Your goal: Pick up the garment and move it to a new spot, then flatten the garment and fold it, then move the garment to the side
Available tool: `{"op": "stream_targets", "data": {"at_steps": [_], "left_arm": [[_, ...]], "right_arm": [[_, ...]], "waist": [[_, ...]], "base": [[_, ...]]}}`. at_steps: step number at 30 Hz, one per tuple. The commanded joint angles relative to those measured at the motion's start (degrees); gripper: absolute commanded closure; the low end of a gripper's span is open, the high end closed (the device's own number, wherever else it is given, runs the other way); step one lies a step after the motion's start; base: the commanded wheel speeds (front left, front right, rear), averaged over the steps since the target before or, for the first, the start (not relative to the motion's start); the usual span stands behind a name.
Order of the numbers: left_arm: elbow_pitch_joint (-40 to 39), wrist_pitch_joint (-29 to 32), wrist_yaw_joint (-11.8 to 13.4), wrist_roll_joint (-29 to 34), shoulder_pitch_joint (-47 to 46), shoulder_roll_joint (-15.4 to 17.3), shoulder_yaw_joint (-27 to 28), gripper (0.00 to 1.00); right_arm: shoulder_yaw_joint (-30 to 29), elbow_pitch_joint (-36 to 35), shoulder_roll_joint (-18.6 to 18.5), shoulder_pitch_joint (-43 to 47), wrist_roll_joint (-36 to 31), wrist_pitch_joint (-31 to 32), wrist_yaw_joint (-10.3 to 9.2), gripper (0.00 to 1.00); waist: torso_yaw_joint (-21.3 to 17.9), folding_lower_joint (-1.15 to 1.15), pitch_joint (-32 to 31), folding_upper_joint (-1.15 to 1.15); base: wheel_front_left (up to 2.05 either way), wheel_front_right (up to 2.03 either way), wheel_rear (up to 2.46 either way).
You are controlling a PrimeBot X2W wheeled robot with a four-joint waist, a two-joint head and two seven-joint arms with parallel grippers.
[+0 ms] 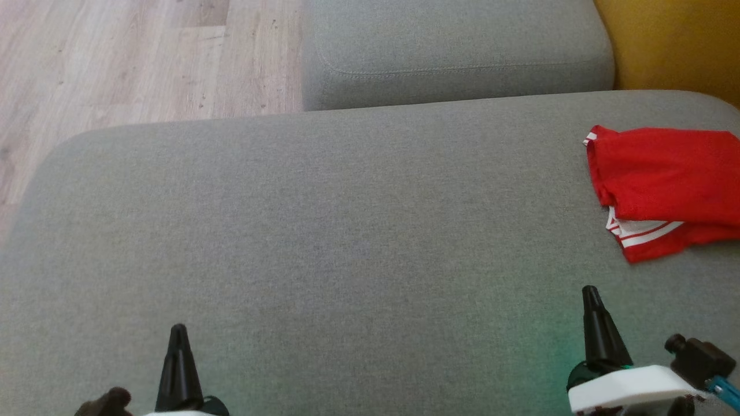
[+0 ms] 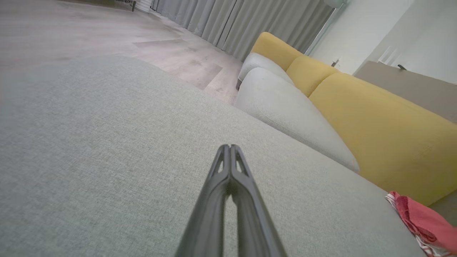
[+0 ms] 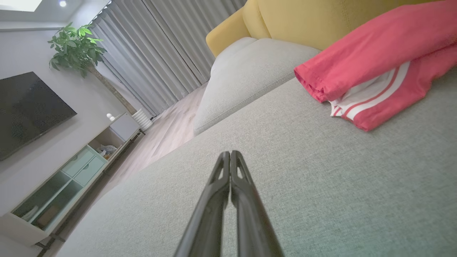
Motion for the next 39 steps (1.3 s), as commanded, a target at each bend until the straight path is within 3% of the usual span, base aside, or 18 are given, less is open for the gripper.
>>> {"op": "stream_targets", "data": {"at_steps": [1,39], "left_arm": [[-1.3,0.3,-0.5,-2.1,-2.8,0.8,1.4,1.00],[2.6,6.3,-3.9,-28.3,-9.0,1.1,5.2,1.00]], "right_arm": [[-0.2,-1.6,-1.0,-3.4,2.2,0.4,-0.02,1.00],[-3.8,0.2,-1.4,-7.8,28.5,6.2,-0.03,1.00]], "waist": [[0.0,0.00,0.0,0.00],[-0.2,0.00,0.5,0.00]], "base": [[0.00,0.00,0.00],[0.00,0.00,0.00]]}}
